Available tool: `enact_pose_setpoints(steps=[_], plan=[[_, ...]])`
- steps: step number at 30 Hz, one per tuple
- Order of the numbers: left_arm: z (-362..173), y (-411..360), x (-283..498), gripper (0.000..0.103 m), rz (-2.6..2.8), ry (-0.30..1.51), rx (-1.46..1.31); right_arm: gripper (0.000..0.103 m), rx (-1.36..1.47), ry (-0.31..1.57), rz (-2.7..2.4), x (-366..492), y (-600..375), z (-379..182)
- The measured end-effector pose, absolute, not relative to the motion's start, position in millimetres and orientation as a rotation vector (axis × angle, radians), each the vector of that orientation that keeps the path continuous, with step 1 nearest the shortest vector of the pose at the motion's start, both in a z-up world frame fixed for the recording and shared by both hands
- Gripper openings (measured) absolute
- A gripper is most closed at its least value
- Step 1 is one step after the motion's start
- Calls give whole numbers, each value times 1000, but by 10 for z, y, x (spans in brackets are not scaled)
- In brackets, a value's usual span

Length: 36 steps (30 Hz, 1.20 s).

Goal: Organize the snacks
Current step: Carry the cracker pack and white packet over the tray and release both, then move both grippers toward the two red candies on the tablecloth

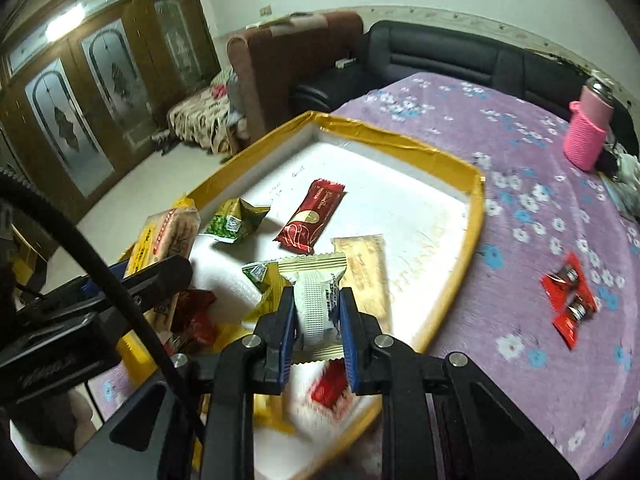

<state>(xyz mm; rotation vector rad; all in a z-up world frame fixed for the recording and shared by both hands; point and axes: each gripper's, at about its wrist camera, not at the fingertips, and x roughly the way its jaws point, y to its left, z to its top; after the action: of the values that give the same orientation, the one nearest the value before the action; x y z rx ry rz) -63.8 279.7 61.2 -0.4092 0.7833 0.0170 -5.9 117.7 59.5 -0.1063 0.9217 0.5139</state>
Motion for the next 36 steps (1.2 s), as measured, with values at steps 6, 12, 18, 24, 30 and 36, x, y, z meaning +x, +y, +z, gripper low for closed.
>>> enact_pose_setpoints(steps=[6, 12, 18, 24, 30, 36], plan=[[583, 2810, -553, 71, -2, 783, -414, 19, -129, 964, 502, 120, 1315, 478], [662, 2814, -583, 77, -26, 757, -416, 21, -129, 983, 509, 199, 1367, 445], [855, 2764, -708, 93, 31, 705, -361, 31, -131, 921, 520, 49, 1334, 628], [1084, 2592, -856, 101, 83, 655, -286, 35, -126, 839, 520, -192, 1175, 870], [1260, 2422, -1035, 101, 78, 615, -258, 46, -104, 764, 494, -433, 910, 1042], [1408, 2223, -1197, 101, 65, 587, -224, 47, -64, 741, 470, -613, 614, 1099]])
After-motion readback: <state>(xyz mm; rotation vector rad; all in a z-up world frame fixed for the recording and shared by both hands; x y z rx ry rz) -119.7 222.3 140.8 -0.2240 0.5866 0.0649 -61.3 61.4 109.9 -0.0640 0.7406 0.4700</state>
